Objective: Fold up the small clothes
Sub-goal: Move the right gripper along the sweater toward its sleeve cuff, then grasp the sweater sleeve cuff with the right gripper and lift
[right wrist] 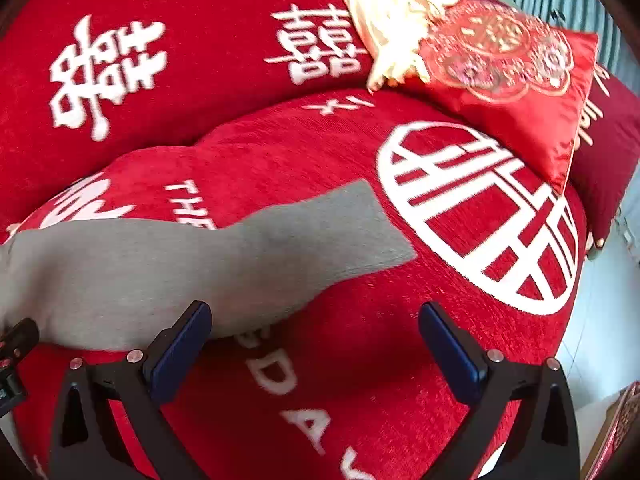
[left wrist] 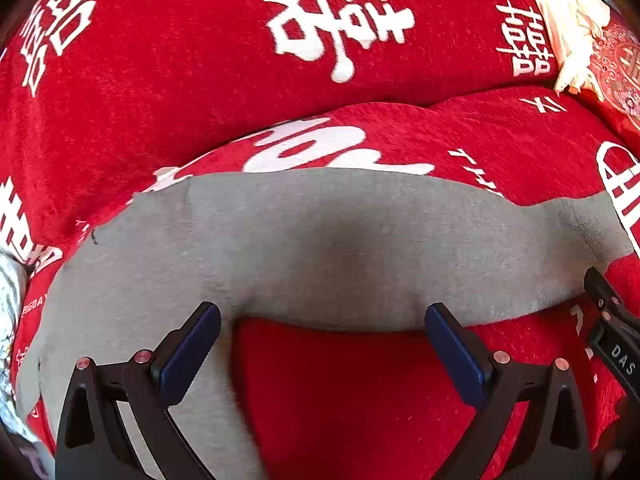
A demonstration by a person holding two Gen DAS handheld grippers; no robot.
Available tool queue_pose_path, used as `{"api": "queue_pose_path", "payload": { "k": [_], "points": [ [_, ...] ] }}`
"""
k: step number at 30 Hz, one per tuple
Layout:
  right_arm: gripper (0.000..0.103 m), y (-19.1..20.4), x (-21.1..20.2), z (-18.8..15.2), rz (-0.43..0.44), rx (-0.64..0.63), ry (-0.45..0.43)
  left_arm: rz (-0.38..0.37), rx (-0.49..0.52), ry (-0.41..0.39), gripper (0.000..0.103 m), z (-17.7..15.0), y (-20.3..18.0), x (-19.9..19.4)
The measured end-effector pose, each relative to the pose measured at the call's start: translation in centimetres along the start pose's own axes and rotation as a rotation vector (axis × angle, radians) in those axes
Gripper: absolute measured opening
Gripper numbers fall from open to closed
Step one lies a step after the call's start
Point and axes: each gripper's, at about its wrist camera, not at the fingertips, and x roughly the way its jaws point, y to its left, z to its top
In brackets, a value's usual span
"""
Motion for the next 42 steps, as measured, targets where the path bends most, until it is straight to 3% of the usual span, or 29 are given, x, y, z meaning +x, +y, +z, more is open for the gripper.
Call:
{"api": "queue_pose_path", "payload": {
  "k": [7,16,17,18,19,20,22,24,28,33,42],
  "points": [
    [0.103,-1.1,2.7,0.9,0.007,0.039,0.03,-0.012,0.017,0.011,0.102,0.5,-1.3,1.1],
    [0.1,-0.3,4.2,2.3,0.0,0.02,0.004,-0.019,0.004,0.019,0.102,1.6,-1.1,2.1],
    [0.095,-0.2,4.3,2.5,-0.001,0.012,-0.004,-0.02,0.003,0.021,0.102,1.6,-1.0,2.2],
    [0.077,-0.1,4.3,2.6,-0.01,-0.001,-0.013,-0.021,0.001,0.024,0.102,1.7,-1.0,2.2],
    [0.05,0.2,4.4,2.8,-0.035,-0.021,-0.025,-0.02,0.0,0.026,0.102,1.7,-0.9,2.3],
    [0.037,0.3,4.5,2.9,-0.049,-0.035,-0.028,-0.018,0.0,0.027,0.102,1.7,-0.8,2.3],
    [0.015,-0.1,4.6,3.4,0.016,-0.019,-0.021,-0.018,-0.003,0.026,0.102,1.7,-0.6,2.2],
    [0.015,-0.8,4.6,3.6,0.059,0.02,-0.012,-0.046,-0.011,-0.005,0.102,1.6,0.0,2.0],
    [0.014,-2.5,3.4,3.4,0.076,0.104,-0.055,-0.033,-0.047,-0.003,0.102,1.2,2.2,1.9],
    [0.014,-2.5,2.3,3.4,0.059,0.133,-0.072,-0.026,-0.1,0.017,0.102,-0.2,5.5,1.9],
    [0.014,-3.2,-0.7,4.5,0.212,0.254,-0.093,-0.04,-0.226,0.053,0.102,-4.2,14.2,1.6]
  ]
}}
